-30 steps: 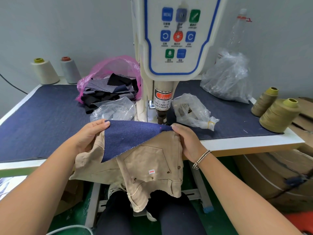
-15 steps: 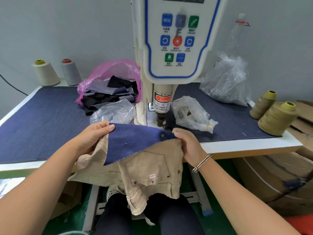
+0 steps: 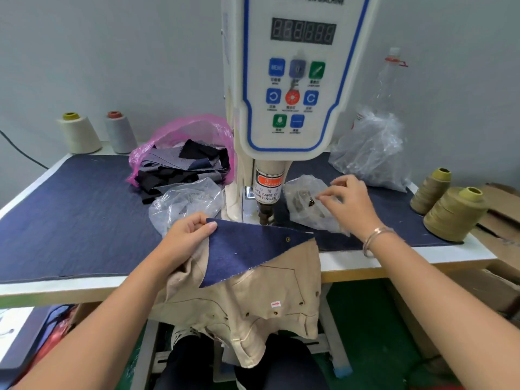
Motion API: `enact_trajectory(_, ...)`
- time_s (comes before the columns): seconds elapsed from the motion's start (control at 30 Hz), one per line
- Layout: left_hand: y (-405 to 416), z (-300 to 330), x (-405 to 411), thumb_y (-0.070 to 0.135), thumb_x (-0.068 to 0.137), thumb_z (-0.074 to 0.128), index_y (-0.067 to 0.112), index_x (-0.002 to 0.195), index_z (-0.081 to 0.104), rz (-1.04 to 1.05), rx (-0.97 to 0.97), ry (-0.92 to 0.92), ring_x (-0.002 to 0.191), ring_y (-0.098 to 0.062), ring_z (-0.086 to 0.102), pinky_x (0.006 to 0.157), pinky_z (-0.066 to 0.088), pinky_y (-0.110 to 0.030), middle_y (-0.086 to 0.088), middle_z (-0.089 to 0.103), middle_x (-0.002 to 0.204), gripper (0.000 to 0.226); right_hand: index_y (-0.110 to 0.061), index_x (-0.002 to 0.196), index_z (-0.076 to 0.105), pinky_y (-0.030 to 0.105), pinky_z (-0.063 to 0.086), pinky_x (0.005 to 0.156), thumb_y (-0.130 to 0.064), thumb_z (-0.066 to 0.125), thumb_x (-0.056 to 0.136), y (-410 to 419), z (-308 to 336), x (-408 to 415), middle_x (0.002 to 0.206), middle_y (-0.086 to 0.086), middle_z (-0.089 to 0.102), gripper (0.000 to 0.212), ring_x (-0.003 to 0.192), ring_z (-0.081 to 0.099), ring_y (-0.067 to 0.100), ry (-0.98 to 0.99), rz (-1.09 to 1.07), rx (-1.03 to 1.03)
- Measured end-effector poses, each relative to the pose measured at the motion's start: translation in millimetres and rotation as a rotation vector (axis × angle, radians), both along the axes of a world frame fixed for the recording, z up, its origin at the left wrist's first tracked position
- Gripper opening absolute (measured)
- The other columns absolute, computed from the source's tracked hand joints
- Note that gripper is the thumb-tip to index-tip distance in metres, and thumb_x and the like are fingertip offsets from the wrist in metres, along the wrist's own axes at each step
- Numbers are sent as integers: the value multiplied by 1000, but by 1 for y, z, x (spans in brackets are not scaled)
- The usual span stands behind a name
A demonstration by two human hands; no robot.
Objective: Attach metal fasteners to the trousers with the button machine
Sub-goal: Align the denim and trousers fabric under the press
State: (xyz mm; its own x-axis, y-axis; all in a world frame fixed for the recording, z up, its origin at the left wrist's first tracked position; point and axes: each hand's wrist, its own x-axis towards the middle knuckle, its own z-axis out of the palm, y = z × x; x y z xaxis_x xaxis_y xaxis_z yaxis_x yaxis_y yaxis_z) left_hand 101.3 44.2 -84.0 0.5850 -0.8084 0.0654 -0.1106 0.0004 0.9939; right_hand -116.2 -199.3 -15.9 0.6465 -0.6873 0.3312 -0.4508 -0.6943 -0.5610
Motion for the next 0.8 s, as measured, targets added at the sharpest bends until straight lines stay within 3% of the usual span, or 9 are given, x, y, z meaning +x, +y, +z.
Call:
enact_trajectory(0.1, 0, 0, 1, 11, 96, 53, 26, 64, 59, 3, 6, 13, 60, -5, 57, 58, 45, -13, 6, 64, 65, 36, -34, 104, 71, 35, 28, 99, -38, 52, 93, -11, -1, 25, 132, 0, 41, 23, 121, 33, 25, 520, -29, -340)
enact_trajectory(0.17, -1, -1, 1, 12, 96, 54, 29, 62, 60, 0, 11, 13, 60, -3, 57, 58, 44, -12, 8, 63, 63, 39, -32, 109, 69, 36, 32, 94, -38, 47, 95, -12, -6, 40, 132, 2, 39, 27, 118, 35, 26, 673, -35, -519)
enact_trajectory(0.33, -1, -2, 5, 16, 95, 57, 28, 59, 55, 47, 53, -23, 57, -7, 45, 55, 36, -19, 6, 53, 60, 37, -20, 113, 65, 34, 32, 88, -29, 48, 94, -13, -12, 61, 128, 2, 40, 27, 114, 38, 24, 814, -130, -648)
enact_trajectory(0.57, -1, 0, 3, 13, 94, 58, 24, 62, 52, 48, 46, -24, 50, -1, 45, 50, 36, -12, 12, 52, 54, 34, -21, 113, 64, 36, 33, 89, -23, 50, 93, -8, -18, 68, 119, 3, 45, 24, 112, 44, 23, 889, -103, -660)
enact_trajectory(0.8, 0, 3, 1, 10, 93, 58, 13, 70, 54, 0, 33, 28, 56, -2, 51, 54, 40, -11, 7, 56, 59, 24, -17, 125, 57, 38, 33, 93, -19, 47, 95, -5, -19, 78, 130, 4, 46, 31, 118, 45, 25, 953, -95, -648)
